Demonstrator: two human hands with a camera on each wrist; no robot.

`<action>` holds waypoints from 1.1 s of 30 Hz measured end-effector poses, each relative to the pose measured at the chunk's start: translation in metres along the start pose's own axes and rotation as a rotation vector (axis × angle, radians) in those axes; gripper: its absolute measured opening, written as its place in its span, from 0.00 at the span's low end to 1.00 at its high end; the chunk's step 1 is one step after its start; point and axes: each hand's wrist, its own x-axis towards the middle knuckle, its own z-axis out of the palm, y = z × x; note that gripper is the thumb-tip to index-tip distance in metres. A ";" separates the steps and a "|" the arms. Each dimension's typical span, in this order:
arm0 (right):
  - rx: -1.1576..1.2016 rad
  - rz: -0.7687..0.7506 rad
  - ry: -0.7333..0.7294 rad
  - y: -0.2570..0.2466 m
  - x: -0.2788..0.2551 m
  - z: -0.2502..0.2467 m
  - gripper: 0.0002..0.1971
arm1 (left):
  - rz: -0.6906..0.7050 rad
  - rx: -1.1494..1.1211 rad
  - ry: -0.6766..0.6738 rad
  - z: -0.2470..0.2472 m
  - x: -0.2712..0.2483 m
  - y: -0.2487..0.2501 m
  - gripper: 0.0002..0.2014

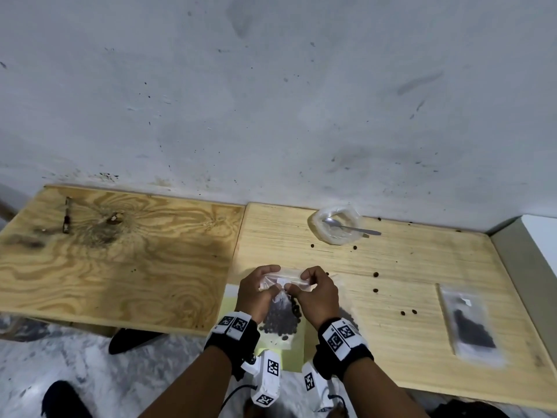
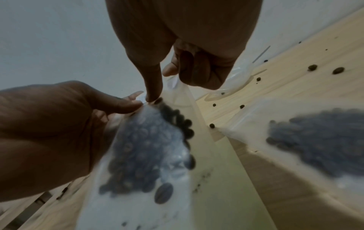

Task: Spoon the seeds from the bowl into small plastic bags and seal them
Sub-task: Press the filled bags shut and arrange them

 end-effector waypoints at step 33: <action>-0.249 0.410 0.284 0.195 0.029 -0.342 0.18 | -0.373 0.113 -0.547 0.390 -0.039 0.027 0.25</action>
